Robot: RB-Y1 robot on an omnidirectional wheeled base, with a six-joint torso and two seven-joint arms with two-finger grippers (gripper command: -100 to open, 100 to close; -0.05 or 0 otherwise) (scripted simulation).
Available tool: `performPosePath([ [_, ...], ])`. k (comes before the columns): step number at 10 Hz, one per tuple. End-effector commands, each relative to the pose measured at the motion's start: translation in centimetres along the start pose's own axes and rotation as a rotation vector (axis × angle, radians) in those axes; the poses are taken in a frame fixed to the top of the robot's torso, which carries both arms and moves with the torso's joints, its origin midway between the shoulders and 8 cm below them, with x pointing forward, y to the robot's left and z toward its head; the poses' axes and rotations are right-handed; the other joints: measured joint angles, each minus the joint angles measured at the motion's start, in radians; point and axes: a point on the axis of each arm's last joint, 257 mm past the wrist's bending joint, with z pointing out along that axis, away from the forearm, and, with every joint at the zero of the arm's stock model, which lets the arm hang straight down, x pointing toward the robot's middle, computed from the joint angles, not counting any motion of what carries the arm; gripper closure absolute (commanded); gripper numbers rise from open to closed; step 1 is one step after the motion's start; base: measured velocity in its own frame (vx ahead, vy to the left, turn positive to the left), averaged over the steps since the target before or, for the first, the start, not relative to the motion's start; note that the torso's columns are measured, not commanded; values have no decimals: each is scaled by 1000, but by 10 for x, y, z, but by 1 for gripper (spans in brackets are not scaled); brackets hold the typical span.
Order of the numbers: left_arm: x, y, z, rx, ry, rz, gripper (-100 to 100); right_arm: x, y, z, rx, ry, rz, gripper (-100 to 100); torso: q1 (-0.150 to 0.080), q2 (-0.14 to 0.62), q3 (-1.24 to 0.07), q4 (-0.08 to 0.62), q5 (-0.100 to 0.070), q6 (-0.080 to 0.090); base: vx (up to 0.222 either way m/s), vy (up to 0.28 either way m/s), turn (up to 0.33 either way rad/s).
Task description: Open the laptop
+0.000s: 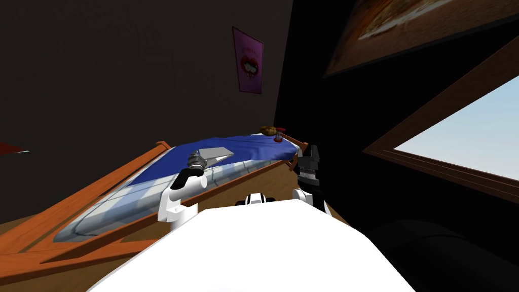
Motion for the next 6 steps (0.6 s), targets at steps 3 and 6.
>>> performPosePath([
  [3,0,1,0,-4,-1,0,0,0,0,0,0,0,0,0,1,-2,-1,-1,1,0,0,0,0],
  [6,0,1,0,-4,-1,0,0,0,0,0,0,0,0,0,2,-2,-1,-2,1,0,0,0,0],
])
